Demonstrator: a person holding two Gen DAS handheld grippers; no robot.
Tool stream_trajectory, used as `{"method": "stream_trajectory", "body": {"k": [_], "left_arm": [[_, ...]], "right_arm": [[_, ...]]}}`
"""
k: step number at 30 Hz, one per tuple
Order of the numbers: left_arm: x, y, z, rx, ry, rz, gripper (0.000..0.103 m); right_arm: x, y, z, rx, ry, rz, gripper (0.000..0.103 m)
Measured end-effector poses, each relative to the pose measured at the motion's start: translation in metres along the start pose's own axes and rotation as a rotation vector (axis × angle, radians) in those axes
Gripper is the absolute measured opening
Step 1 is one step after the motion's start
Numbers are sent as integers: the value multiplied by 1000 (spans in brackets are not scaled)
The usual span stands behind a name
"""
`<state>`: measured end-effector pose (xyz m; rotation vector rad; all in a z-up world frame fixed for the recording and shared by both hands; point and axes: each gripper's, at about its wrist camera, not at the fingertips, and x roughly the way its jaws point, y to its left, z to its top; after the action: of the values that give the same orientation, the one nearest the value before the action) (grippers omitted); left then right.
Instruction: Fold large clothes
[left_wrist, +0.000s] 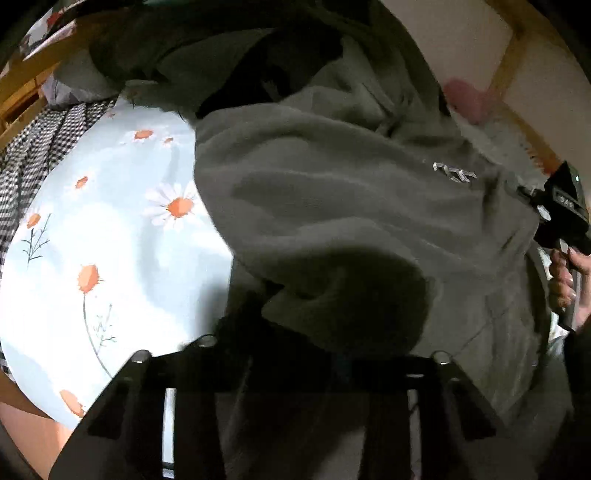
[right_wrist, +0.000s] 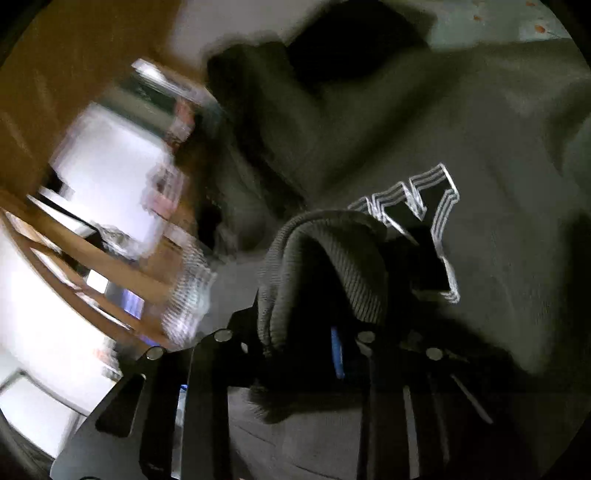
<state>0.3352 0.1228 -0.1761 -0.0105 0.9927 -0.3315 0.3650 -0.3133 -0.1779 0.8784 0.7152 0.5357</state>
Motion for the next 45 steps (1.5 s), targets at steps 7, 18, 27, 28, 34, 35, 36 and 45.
{"method": "stream_trajectory", "body": {"k": [7,18,27,28,34,35,36,45], "left_arm": [[-22,11,-7,-5,-19,79,21],[-72,-2,-10,2,-73,92,65],[-108,-36,49,-135,-267,44,97],[-82,-52,58,-121,-254,27,97],[64,-82,63,-101,-27,223,97],[77,-90,56,-30,-37,291,98],[81,-101,49,59,-85,358,99],[78,-101,38,71,-159,363,99]], "right_arm": [[-27,-7,25,-29,-47,-183,27],[-50,-39,12,12,-128,-364,94],[-52,61,8,-308,-212,-558,100],[-31,72,0,-370,-180,-595,100],[74,44,-40,-479,107,-856,100],[84,33,-47,-491,142,-890,100],[85,32,-53,-537,112,-892,100],[92,31,-51,-535,146,-891,101]]}}
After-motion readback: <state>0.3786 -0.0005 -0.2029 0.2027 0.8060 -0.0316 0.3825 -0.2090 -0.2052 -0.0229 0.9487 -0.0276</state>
